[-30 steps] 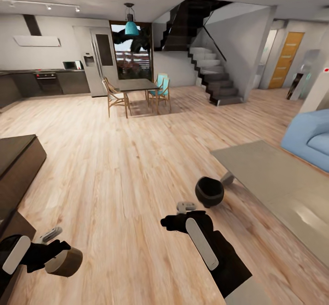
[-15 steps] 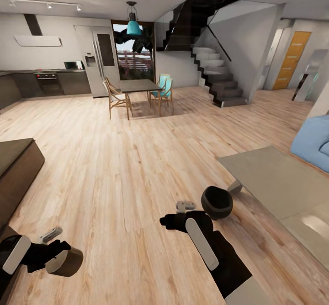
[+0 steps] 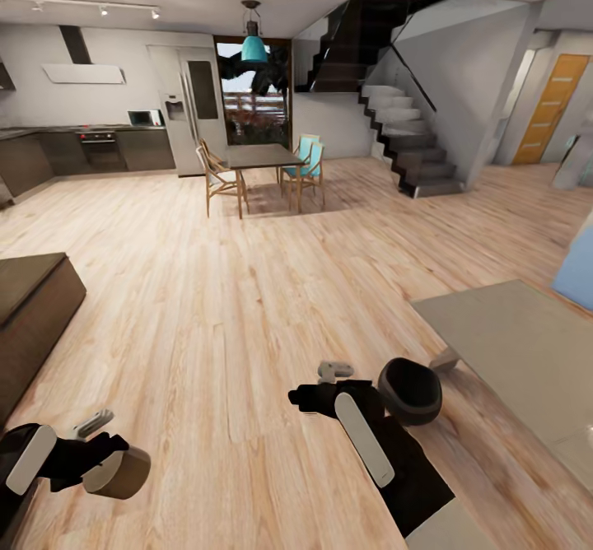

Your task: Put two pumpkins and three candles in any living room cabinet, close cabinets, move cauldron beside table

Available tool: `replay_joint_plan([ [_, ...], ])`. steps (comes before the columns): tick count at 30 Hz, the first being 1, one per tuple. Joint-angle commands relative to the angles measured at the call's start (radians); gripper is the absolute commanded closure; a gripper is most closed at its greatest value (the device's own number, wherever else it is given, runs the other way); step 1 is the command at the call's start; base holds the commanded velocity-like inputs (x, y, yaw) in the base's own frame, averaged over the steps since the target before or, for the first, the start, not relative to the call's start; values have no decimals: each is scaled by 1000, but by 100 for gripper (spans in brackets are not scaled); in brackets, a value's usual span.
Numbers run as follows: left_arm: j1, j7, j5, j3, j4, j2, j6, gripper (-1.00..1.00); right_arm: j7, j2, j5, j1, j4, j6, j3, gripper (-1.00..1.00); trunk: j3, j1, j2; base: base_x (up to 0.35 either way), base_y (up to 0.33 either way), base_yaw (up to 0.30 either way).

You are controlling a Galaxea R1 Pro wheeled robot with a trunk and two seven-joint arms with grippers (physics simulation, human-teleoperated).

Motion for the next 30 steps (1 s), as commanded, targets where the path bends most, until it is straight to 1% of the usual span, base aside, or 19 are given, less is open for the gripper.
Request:
replay_joint_plan([
  [1,-1,8,12,1,-1,0,4,100,-10,0,-10,-1,-1,1,1,-100,-1,1,-1,331,0,274],
  [30,-1,8,14,1,-1,0,4,100,-10,2,-9,0,1,-3,4,-100,-1,1,-1,331,0,290],
])
